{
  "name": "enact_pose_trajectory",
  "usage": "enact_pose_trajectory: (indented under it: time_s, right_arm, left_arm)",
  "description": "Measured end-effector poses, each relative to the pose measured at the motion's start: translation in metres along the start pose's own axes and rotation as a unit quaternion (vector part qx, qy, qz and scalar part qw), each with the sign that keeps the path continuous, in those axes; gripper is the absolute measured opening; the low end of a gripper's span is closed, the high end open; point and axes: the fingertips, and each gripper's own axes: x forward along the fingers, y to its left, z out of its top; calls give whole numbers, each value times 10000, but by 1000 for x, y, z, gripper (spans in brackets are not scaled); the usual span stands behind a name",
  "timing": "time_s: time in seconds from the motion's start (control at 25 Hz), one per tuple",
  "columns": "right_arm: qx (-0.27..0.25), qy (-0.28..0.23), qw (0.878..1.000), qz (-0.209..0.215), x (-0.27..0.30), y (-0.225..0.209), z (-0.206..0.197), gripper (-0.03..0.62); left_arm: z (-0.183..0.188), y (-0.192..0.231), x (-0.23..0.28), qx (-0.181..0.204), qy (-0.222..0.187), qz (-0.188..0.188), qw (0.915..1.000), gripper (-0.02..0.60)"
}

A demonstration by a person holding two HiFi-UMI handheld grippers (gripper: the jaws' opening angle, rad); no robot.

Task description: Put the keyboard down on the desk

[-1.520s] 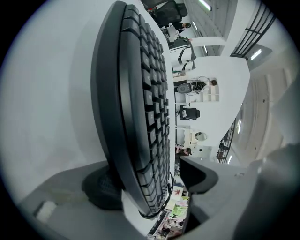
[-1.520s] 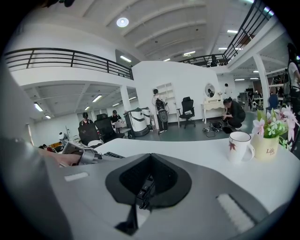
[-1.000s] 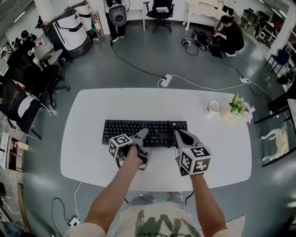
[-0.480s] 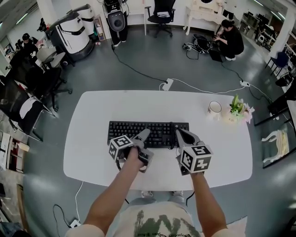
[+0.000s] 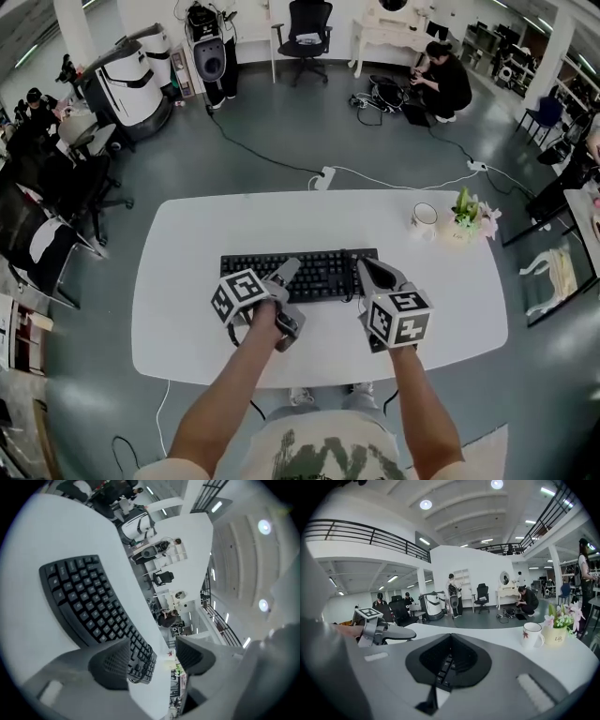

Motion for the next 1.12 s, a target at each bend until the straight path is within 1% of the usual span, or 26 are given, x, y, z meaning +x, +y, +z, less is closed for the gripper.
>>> enact_pose_trajectory:
  time_s: [0.08,0.16,0.2,0.24,0.32,0.36,0.44,0.48,0.52,0.56,0.64,0.68,0.8,0.92,0.96,1.0,1.04,1.12]
  right_arm:
    - [-32,-52,9999,-82,-7,-1,4,0]
    - [-56,-113,9998,-146,-14,-2,9,0]
    - [-69,-145,9997,-178,-17,-2,12,0]
    - [-84,-178,9996,-209,-19,-3,15,-1]
    - [-119,-241,9993,-244,-24,-5,21,0]
    - [-140,-264,9993,-239,-26,-6,23,0]
    - [-180,-292,9992,-196,-29,-8,27,0]
    - [-198,-301,9992,-165,-30,-8,28,-2]
    - [-219,-310,9992,-127,-30,-9,29,0]
    - [-246,-319,9992,-85,-31,-10,31,-2]
    - [-307,-344,9989,8,-33,-14,34,-2]
    - [-329,-362,9988,56,-35,-17,36,-2]
    - [-378,-431,9982,199,-39,-24,42,-2]
    - [-486,-453,9972,346,-42,-31,46,-3]
    - [-511,-455,9969,391,-42,-33,47,-3]
    - [-530,-461,9966,425,-43,-34,47,-3]
    - [-545,-475,9964,448,-43,-35,48,-3]
    - [-563,-509,9959,492,-44,-35,51,-3]
  left_arm:
    - [4,-9,-3,441,10,-79,9990,287]
    - [8,-21,-7,973,-6,-176,9951,267]
    - [10,-28,-10,1326,-38,-225,9909,251]
    - [13,-36,-13,1728,-80,-261,9846,239]
    - [17,-51,-16,2511,-162,-290,9674,222]
    - [17,-58,-18,2823,-194,-297,9587,218]
    - [15,-70,-21,3319,-249,-299,9425,215]
    - [15,-76,-23,3563,-277,-274,9335,199]
    - [14,-80,-25,3826,-306,-224,9231,182]
    - [13,-84,-27,4108,-340,-161,9109,175]
    - [9,-92,-28,4645,-421,-62,8846,150]
    - [7,-96,-29,4838,-462,-42,8739,141]
    - [6,-106,-31,5192,-635,-14,8523,109]
    - [4,-116,-31,5577,-827,50,8259,103]
    - [2,-119,-32,5681,-874,67,8183,85]
    - [1,-122,-33,5752,-913,82,8128,67]
    - [0,-124,-34,5794,-948,99,8095,52]
    - [-1,-127,-37,5828,-1002,158,8063,23]
